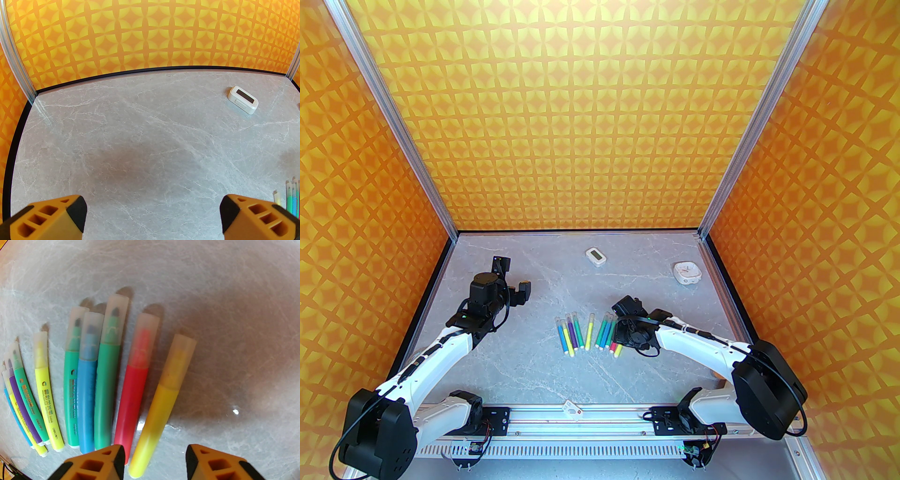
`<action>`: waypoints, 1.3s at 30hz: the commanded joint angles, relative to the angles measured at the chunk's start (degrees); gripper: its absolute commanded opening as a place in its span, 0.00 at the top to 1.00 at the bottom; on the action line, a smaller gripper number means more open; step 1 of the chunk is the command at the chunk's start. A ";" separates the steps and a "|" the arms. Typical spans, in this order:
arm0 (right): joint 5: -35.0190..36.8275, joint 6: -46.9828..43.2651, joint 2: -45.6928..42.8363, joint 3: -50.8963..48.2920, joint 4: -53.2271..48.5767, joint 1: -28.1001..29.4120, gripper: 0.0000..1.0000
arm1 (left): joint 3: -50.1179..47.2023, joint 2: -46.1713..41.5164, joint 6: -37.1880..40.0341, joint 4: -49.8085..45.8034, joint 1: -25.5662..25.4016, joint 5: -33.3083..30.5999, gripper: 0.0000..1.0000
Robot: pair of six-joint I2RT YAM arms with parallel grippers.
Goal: Open the pen caps
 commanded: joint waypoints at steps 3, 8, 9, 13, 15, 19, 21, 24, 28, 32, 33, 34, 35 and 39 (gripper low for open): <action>-0.12 2.21 1.19 -1.67 2.59 0.51 0.62 | 0.48 -0.81 0.89 0.35 -0.40 -0.23 0.01; -0.39 2.74 2.30 -2.38 4.05 0.53 0.61 | 0.56 -0.76 1.02 0.38 -0.41 -0.21 0.01; -0.40 2.79 2.57 -2.46 4.32 0.51 0.62 | 0.55 -0.72 1.02 0.35 -0.44 -0.26 0.01; -0.81 2.92 3.65 -2.66 5.20 0.58 0.62 | 0.64 -0.76 0.96 0.35 -0.40 -0.28 0.01; -0.75 2.56 4.33 -2.59 5.08 0.58 0.63 | 0.64 -0.85 0.96 0.31 -0.44 -0.28 0.01; 1.46 0.43 6.30 -1.12 2.11 0.58 0.67 | 0.64 -1.02 0.94 0.33 -0.43 -0.28 0.01; 1.52 -0.42 7.12 -0.52 1.47 0.58 0.70 | 0.66 -1.14 1.08 0.27 -0.43 -0.24 0.01; 1.29 -1.48 8.33 0.30 0.55 0.59 0.73 | 0.77 -1.32 1.29 -0.07 -0.44 -0.24 0.01; 1.13 -3.47 9.84 1.63 -1.42 0.58 0.74 | 0.86 -1.42 1.46 -0.55 -0.44 -0.28 0.01; 0.54 -5.97 11.40 3.44 -4.16 -0.11 0.74 | 0.99 -3.74 1.55 -0.94 -0.45 -0.28 0.01; 0.21 -6.72 11.90 3.88 -4.63 -0.46 0.74 | 0.88 -4.02 1.63 -0.96 -0.45 -0.26 0.01; 0.24 -7.55 12.41 4.55 -5.38 -0.71 0.74 | 0.82 -4.37 1.64 -0.97 -0.45 -0.21 0.01; 0.48 -8.21 12.89 5.16 -6.17 -0.87 0.74 | 0.73 -4.62 1.71 -0.95 -0.45 -0.28 0.01; -0.20 -10.12 14.98 6.31 -7.18 -1.82 0.74 | 0.29 -5.79 1.96 -0.97 -0.49 -0.28 0.01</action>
